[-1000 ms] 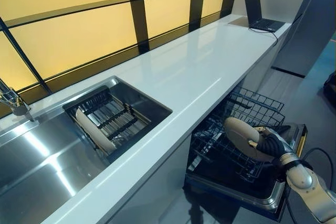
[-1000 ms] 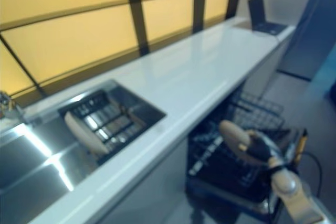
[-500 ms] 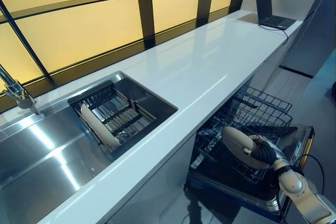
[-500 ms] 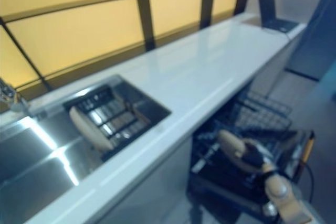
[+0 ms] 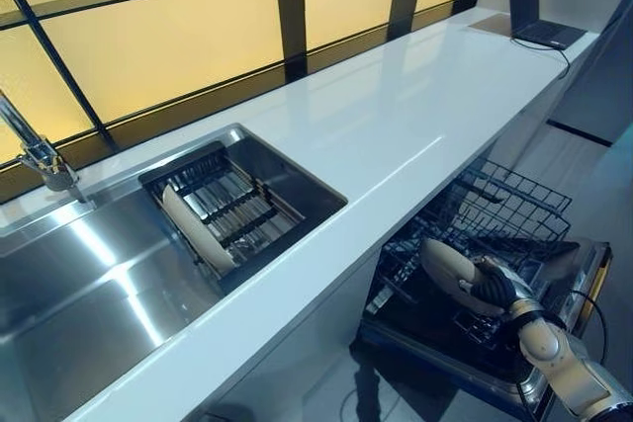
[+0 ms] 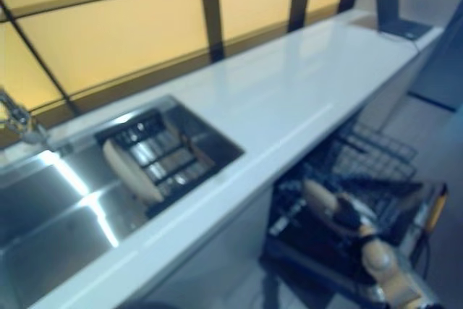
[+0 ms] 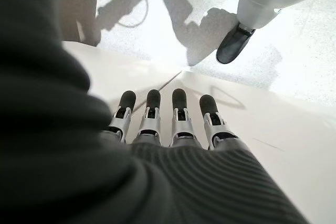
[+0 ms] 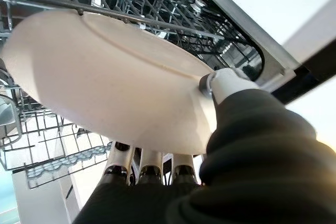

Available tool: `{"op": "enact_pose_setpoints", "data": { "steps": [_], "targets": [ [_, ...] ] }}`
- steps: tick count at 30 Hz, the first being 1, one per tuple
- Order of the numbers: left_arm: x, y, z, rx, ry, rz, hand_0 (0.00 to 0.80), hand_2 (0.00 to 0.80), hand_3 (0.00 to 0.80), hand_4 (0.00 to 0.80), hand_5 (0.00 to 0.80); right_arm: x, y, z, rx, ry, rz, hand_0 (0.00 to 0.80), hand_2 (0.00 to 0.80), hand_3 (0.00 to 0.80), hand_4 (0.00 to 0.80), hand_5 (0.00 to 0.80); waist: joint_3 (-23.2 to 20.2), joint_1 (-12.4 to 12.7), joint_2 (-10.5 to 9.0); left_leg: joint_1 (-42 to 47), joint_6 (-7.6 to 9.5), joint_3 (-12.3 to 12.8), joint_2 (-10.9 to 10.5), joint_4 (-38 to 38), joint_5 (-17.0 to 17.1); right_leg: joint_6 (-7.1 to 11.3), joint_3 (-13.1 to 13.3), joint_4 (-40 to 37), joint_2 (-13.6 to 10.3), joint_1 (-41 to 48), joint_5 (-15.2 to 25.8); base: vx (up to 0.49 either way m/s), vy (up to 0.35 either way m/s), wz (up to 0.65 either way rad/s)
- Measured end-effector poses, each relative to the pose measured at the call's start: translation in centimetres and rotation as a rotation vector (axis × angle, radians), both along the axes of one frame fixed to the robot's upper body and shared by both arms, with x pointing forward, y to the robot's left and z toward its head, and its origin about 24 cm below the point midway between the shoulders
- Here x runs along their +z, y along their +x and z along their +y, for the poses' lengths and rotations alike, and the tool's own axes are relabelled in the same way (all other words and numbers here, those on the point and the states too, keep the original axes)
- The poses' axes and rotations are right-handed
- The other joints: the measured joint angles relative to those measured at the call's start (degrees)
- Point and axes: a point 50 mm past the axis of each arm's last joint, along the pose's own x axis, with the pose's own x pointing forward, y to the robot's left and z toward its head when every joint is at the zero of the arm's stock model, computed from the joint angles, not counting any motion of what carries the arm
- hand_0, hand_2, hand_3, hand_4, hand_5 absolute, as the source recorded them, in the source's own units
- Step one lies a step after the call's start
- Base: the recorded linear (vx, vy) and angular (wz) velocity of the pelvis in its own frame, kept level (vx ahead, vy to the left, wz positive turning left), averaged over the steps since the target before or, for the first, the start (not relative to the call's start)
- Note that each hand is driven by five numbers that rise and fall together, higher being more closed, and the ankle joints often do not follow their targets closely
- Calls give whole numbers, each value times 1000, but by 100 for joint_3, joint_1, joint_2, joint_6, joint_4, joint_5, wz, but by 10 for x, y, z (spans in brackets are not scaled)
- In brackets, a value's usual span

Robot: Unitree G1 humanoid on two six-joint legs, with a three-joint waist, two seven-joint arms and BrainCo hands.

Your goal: Take plates into dishwasher

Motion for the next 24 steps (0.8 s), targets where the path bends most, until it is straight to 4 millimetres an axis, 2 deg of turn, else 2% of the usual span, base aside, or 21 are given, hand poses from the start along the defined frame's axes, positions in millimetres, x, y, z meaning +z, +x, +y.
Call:
{"op": "enact_pose_setpoints", "data": {
  "steps": [7,24],
  "targets": [
    [3,4,3,-7,10,-10,0,0,0,0,0,-4,3,-6,-28,-28,25,800,800,800,800,800,119,76,-14,-87,1,-137,0,9,31,-19,-127,0,-8,0,-4,5,-20,10],
    [11,16,6,-74,32,-36,0,0,0,0,0,-8,20,-7,-77,-57,118,800,800,800,800,800,191,138,-43,-91,0,-143,2,10,34,-21,-142,1,-6,3,-5,0,-1,0]
  ]
}}
